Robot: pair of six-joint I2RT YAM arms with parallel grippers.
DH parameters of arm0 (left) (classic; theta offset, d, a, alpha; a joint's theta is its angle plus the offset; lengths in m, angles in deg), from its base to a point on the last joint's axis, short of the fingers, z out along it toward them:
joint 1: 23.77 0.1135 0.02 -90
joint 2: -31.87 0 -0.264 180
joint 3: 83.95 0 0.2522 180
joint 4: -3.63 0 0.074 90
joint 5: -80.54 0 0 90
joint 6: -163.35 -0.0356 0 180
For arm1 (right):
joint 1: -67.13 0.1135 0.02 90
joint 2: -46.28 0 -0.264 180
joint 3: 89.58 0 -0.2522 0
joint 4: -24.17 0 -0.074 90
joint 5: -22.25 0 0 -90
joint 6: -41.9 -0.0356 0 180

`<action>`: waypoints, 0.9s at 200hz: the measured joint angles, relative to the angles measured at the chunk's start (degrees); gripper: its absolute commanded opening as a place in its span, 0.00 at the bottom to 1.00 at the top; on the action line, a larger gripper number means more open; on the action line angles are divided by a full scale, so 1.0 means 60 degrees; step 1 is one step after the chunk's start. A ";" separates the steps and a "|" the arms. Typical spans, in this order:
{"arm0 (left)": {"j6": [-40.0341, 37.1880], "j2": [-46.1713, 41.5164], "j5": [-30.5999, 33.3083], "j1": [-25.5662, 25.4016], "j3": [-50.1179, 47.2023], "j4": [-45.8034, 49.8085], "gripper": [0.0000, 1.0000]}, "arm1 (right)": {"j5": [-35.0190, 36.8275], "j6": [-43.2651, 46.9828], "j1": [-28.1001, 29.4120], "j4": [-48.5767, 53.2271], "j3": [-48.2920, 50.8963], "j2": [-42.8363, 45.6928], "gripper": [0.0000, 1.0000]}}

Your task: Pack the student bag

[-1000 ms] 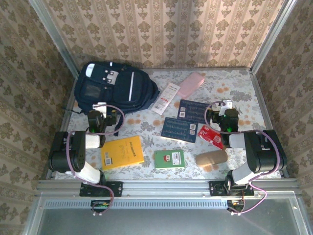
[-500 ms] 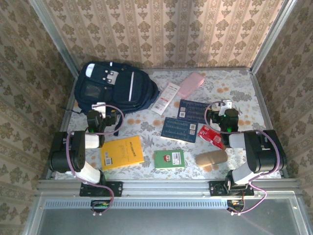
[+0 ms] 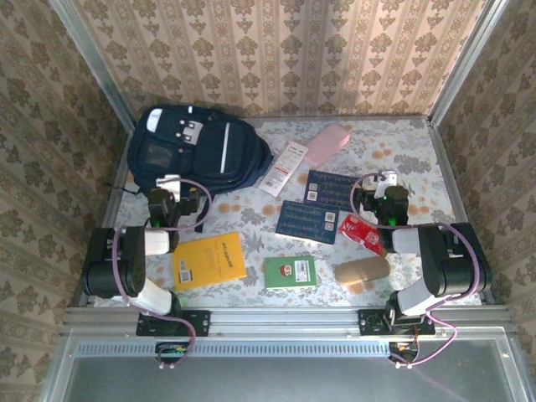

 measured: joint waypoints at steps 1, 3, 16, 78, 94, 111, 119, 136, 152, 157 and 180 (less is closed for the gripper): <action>0.0004 -0.0073 0.0022 0.0000 0.0000 0.0044 1.00 | 0.0007 0.0007 0.0007 0.0040 -0.0004 0.0025 1.00; 0.0007 -0.0157 0.0044 0.0000 0.0000 0.0102 1.00 | 0.0055 0.0029 0.0044 0.0215 -0.0022 0.0146 1.00; 0.0004 -0.1035 0.0171 -0.0033 0.0036 0.0685 1.00 | 0.0372 0.0182 0.0372 0.1290 -0.0248 0.0962 1.00; 0.0546 -0.5461 0.0594 -0.1654 0.1625 0.4011 1.00 | 0.1785 0.0772 0.4000 0.4258 -0.2025 0.5417 1.00; 0.0685 -0.5646 0.0681 -0.2422 0.2918 0.5654 1.00 | 0.2484 0.0539 0.5104 0.5676 -0.2667 0.6054 1.00; 0.0772 -0.5253 0.1016 -0.3330 0.4441 0.7282 1.00 | 0.3413 0.0076 0.6084 0.7621 -0.3869 0.6142 1.00; 0.0984 -0.4914 0.1282 -0.3595 0.5169 0.8011 1.00 | 0.3719 -0.0219 0.6335 0.8633 -0.4634 0.5989 1.00; 0.1657 -0.4084 0.2153 -0.3585 0.6419 0.9340 1.00 | 0.3963 -0.0922 0.6393 1.0571 -0.6298 0.5541 1.00; 0.2215 -0.3279 0.2302 -0.3115 0.6929 0.9916 1.00 | 0.3410 -0.1588 0.6022 1.1187 -0.6830 0.5533 1.00; 0.2368 -0.2994 0.2251 -0.2936 0.7067 1.0083 1.00 | 0.3089 -0.1858 0.5796 1.1158 -0.6732 0.5639 1.00; 0.2772 -0.0965 0.1690 -0.2310 0.8572 1.1387 1.00 | 0.1632 -0.3115 0.4772 1.0928 -0.5759 0.6033 1.00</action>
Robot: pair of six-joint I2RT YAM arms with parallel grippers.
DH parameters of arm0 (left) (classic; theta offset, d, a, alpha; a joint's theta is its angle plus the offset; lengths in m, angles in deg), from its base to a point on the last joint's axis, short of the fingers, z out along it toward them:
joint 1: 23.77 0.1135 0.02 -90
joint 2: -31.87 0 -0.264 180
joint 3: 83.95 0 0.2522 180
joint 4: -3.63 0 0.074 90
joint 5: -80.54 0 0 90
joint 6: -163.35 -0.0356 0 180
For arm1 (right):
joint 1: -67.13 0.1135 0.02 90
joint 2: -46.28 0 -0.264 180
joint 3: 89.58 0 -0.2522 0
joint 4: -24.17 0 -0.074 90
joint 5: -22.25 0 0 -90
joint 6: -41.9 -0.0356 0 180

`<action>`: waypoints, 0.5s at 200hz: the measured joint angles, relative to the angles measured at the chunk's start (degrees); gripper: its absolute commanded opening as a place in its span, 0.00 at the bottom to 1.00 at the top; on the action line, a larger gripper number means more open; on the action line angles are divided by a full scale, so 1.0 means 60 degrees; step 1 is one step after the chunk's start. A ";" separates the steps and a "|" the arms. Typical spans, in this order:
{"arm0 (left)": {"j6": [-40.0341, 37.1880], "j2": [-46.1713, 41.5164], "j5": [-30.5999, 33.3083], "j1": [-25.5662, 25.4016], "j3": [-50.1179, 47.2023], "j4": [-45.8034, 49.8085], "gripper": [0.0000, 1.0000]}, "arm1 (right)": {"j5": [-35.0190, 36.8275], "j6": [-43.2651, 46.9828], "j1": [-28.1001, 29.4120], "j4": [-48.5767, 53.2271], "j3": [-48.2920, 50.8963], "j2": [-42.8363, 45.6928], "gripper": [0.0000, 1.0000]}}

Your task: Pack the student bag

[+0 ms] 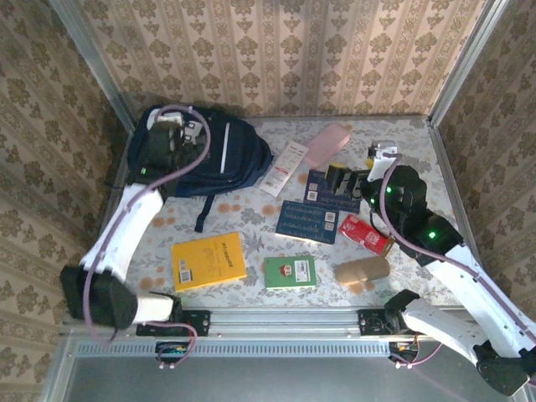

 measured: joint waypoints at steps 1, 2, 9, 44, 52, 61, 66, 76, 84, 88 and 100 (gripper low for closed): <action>0.0004 0.0062 -0.0022 0.0007 0.0069 0.0029 1.00 | -0.0066 -0.0066 -0.0047 0.0015 0.0022 -0.0022 1.00; 0.0007 0.0215 -0.0069 0.0022 0.0208 0.0080 1.00 | -0.0102 -0.0091 -0.0066 0.0018 0.0029 -0.0036 1.00; 0.0015 0.0994 -0.0324 0.0084 0.0976 0.0426 1.00 | -0.0463 -0.0393 -0.0237 0.0120 0.0022 -0.0313 1.00; 0.0029 0.4331 -0.2463 0.0313 0.4080 0.1308 0.92 | -0.1519 -0.1654 -0.0299 0.0004 -0.0040 -0.1985 1.00; 0.0033 0.4856 -0.3024 0.0397 0.4452 0.1384 0.88 | -0.1690 -0.1861 -0.0299 -0.0062 -0.0040 -0.2178 0.98; 0.0029 0.5359 -0.3592 0.0514 0.4750 0.1446 0.84 | -0.1923 -0.2051 -0.0302 -0.0226 -0.0033 -0.2335 0.92; 0.0091 0.5628 -0.3880 0.0586 0.4892 0.1483 0.82 | -0.2091 -0.2131 -0.0324 -0.0474 0.0033 -0.2390 0.88; 0.0120 0.6145 -0.4415 0.0721 0.5249 0.1610 0.81 | -0.2430 -0.2331 -0.0379 -0.0925 0.0237 -0.2408 0.83; 0.0131 0.6539 -0.4743 0.0809 0.5537 0.1723 0.80 | -0.2659 -0.2419 -0.0423 -0.1086 0.0321 -0.2444 0.82; 0.0135 0.6728 -0.4892 0.0841 0.5705 0.1807 0.80 | -0.2732 -0.2514 -0.0433 -0.1118 0.0321 -0.2481 0.82; 0.0149 0.7147 -0.5246 0.0940 0.6047 0.1945 0.77 | -0.2940 -0.2568 -0.0459 -0.1286 0.0321 -0.2699 0.80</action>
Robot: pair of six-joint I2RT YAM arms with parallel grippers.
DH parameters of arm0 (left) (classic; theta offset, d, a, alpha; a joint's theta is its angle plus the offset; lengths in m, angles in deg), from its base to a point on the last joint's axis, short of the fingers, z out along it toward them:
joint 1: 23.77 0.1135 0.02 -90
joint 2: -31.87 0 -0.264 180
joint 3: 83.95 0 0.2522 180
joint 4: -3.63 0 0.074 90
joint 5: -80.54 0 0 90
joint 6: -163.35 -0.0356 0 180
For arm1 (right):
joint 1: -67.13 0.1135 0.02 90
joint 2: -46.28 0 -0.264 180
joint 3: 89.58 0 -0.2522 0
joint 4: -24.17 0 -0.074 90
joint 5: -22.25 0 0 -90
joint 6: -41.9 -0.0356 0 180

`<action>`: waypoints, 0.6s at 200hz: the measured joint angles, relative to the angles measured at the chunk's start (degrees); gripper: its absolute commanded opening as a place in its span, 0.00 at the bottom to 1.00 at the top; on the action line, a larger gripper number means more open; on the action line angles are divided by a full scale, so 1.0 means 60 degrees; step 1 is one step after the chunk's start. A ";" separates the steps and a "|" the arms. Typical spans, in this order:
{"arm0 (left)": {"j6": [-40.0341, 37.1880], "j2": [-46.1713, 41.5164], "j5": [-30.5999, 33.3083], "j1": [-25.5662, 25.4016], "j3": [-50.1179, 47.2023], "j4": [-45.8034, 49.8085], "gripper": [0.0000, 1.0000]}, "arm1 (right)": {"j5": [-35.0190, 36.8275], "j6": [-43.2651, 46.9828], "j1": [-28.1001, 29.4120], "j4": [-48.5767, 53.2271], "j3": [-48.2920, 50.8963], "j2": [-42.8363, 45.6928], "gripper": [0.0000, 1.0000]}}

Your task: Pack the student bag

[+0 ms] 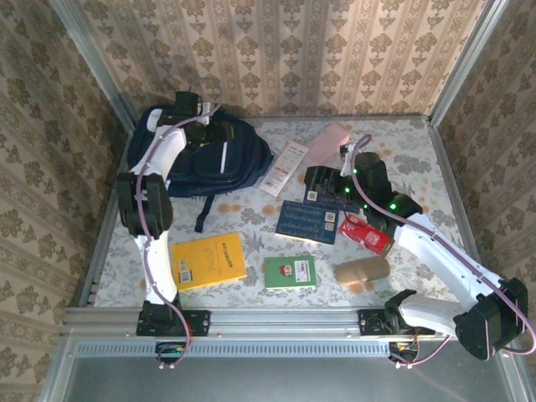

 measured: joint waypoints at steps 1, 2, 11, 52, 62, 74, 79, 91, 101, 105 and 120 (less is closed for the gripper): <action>0.0000 0.0040 -0.0036 0.0004 0.0025 0.0011 0.77 | -0.0011 -0.0007 0.0000 -0.0004 0.0000 -0.0011 0.80; 0.0004 0.0058 -0.0055 0.0011 0.0040 0.0011 0.77 | -0.0025 -0.0011 0.0000 -0.0018 0.0000 -0.0033 0.80; 0.0022 0.0277 -0.0284 0.0051 0.0178 0.0051 0.76 | -0.0120 -0.0007 0.0000 -0.0036 0.0000 -0.0215 0.79; 0.0226 0.0936 -0.1166 0.0055 0.0583 0.0080 0.69 | -0.0270 0.0018 -0.0029 -0.0036 -0.0007 -0.0463 0.78; 0.0291 0.1086 -0.1348 0.0047 0.0659 0.0062 0.68 | -0.0270 0.0051 -0.0036 -0.0007 -0.0015 -0.0474 0.78; 0.0368 0.1300 -0.1515 0.0051 0.0776 0.0051 0.67 | -0.0270 0.0098 -0.0047 0.0011 -0.0033 -0.0495 0.77; 0.0393 0.1402 -0.1555 0.0051 0.0823 0.0047 0.66 | -0.0270 0.0117 -0.0047 0.0007 -0.0040 -0.0503 0.76; 0.0463 0.1628 -0.1676 0.0055 0.0973 0.0025 0.62 | -0.0270 0.0178 -0.0055 0.0015 -0.0073 -0.0525 0.75; 0.0586 0.1792 -0.1785 0.0058 0.1045 -0.0011 0.56 | -0.0266 0.0255 -0.0058 0.0011 -0.0084 -0.0525 0.73; 0.0619 0.1832 -0.1832 0.0058 0.1049 -0.0029 0.55 | -0.0266 0.0262 -0.0066 0.0007 -0.0087 -0.0528 0.72; 0.0798 0.1931 -0.2018 0.0066 0.1075 -0.0106 0.46 | -0.0266 0.0339 -0.0091 0.0007 -0.0091 -0.0568 0.67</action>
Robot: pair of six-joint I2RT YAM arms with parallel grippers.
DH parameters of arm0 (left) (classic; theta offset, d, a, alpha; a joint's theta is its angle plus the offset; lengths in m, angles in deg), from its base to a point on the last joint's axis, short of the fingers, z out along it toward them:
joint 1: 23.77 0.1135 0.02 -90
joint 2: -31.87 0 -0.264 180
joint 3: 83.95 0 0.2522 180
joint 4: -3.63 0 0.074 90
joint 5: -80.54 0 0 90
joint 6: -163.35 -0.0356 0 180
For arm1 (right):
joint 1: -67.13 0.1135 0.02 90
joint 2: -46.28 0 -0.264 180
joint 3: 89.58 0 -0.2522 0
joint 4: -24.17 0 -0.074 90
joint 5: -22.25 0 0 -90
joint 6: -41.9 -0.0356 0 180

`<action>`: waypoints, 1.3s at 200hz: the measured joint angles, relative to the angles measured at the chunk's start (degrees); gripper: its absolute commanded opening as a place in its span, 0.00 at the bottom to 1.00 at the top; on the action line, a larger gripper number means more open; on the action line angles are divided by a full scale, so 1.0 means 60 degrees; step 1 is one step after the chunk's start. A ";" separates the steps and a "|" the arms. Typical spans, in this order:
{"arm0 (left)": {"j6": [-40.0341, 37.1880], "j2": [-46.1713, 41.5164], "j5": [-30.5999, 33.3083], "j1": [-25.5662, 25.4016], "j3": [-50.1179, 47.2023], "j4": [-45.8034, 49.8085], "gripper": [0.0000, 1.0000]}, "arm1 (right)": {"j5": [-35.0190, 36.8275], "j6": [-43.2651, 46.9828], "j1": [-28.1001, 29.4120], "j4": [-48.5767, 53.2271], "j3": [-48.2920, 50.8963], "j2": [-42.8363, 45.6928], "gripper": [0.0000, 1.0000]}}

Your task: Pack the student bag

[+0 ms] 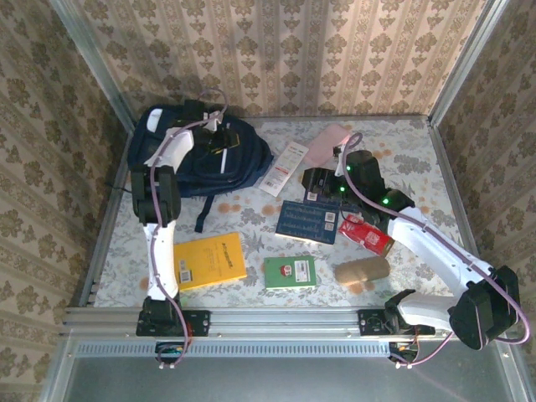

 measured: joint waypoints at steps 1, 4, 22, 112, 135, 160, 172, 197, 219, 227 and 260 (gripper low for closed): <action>-0.0011 0.0007 -0.0015 0.0000 0.0007 0.0000 0.46 | 0.0000 0.0000 0.0000 -0.0004 0.0000 -0.0011 0.67; -0.0018 0.0022 -0.0036 0.0000 0.0018 -0.0007 0.44 | 0.0004 -0.0018 -0.0007 -0.0004 0.0000 -0.0022 0.67; 0.0091 0.0146 -0.0175 -0.0018 0.0255 -0.0018 0.36 | 0.0000 0.0033 -0.0044 0.0000 -0.0004 -0.0200 0.62; -0.0674 0.1031 0.0823 -0.0277 0.2084 0.1384 0.00 | 0.0117 0.0189 -0.0062 0.0076 -0.0455 -0.0783 0.66; -0.0856 0.0645 0.1202 -0.0324 0.2160 0.1796 0.00 | 0.0262 0.0211 -0.0062 0.0342 -0.1060 -0.1195 0.64; -0.1075 0.0015 0.1504 -0.0342 0.2167 0.2342 0.00 | 0.0266 0.0350 -0.0069 0.0630 -0.1749 -0.1745 0.65; -0.1202 -0.0361 0.1672 -0.0350 0.2167 0.2597 0.00 | 0.0266 0.0444 -0.0087 0.0787 -0.2178 -0.2109 0.66; -0.1432 -0.1330 0.2004 -0.0459 0.1956 0.2947 0.00 | 0.0131 0.0455 -0.0273 0.0965 -0.2911 -0.2849 0.70; -0.1694 -0.2218 0.2255 -0.0703 0.1650 0.3115 0.00 | -0.0222 0.0437 -0.0532 0.1162 -0.3730 -0.3694 0.79; -0.1785 -0.2557 0.2295 -0.0838 0.1490 0.3140 0.00 | -0.0397 0.0408 -0.0608 0.1249 -0.4084 -0.4062 0.82; -0.2244 -0.3679 0.2273 -0.1526 0.0583 0.3111 0.00 | -0.1246 0.0215 -0.0925 0.1322 -0.4925 -0.5125 0.87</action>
